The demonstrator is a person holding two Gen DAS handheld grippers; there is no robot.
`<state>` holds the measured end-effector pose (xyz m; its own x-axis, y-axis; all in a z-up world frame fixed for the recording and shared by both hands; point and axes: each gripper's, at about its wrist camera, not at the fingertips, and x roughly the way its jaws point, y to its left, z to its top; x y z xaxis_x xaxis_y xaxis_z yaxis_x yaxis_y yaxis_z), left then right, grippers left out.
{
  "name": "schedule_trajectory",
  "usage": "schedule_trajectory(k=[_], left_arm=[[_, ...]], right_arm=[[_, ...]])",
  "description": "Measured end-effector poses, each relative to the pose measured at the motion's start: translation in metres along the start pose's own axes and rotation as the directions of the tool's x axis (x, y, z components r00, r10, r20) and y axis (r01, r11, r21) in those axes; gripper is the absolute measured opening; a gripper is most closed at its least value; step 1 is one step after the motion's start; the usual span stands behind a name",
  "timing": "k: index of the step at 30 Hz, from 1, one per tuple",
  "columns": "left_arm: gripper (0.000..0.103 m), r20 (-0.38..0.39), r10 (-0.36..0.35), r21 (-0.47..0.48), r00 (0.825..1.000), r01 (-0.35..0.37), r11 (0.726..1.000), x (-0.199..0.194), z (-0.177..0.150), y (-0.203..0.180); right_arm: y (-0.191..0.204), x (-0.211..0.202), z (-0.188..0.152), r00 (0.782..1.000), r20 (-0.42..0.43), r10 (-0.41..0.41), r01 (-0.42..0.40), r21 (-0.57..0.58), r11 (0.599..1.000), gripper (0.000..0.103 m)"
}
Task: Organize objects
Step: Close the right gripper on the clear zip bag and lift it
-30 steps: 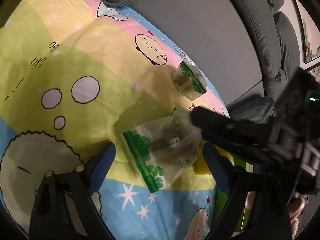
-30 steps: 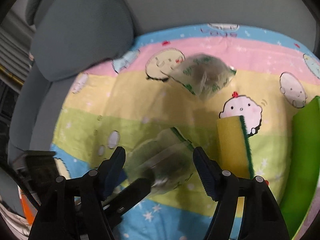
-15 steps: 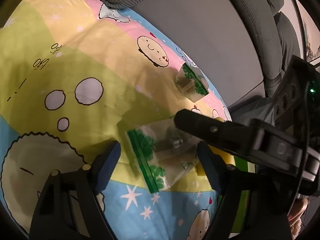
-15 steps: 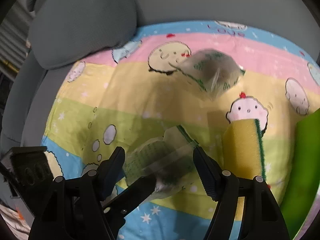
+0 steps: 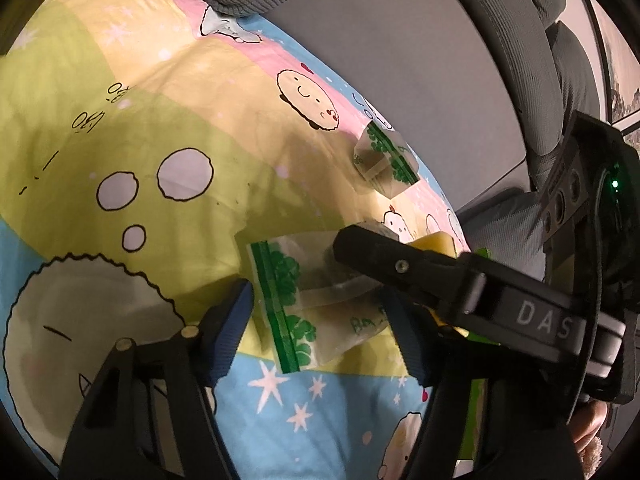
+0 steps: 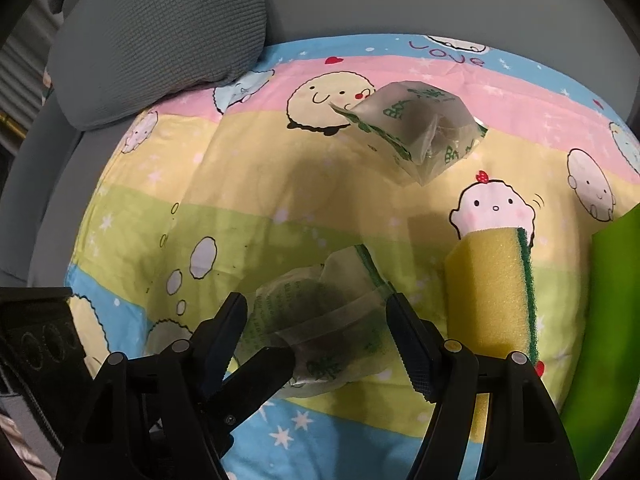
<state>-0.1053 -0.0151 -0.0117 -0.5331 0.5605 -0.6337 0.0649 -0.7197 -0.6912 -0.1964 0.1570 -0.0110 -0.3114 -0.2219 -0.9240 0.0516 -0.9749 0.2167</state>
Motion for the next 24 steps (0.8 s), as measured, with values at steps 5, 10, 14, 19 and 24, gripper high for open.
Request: schedule_trajectory(k=[5,10,14,19,24], left_arm=[[0.064,-0.003,-0.011,-0.009,1.0,0.011,1.0,0.001,-0.002,0.001],[0.063,-0.001,-0.002,0.001,1.0,0.002,1.0,0.002,-0.003,-0.001],[0.061,-0.002,0.002,0.019,1.0,-0.002,1.0,0.002,-0.005,-0.003],[0.053,-0.019,-0.024,0.033,1.0,0.025,0.999,0.001,-0.006,-0.005],[0.052,-0.017,-0.027,0.066,0.999,0.028,0.997,-0.005,-0.011,-0.009]], right_arm=[[0.0,0.004,0.002,1.0,-0.014,-0.023,0.023,-0.006,1.0,0.08],[-0.003,0.006,0.002,1.0,-0.01,-0.006,0.006,-0.012,1.0,0.081],[-0.003,0.005,-0.001,1.0,0.001,0.025,-0.025,-0.011,1.0,0.078],[-0.002,0.002,-0.008,0.996,0.017,0.088,-0.088,-0.008,0.996,0.066],[-0.002,-0.003,-0.017,0.991,0.032,0.133,-0.133,0.013,0.991,0.06]])
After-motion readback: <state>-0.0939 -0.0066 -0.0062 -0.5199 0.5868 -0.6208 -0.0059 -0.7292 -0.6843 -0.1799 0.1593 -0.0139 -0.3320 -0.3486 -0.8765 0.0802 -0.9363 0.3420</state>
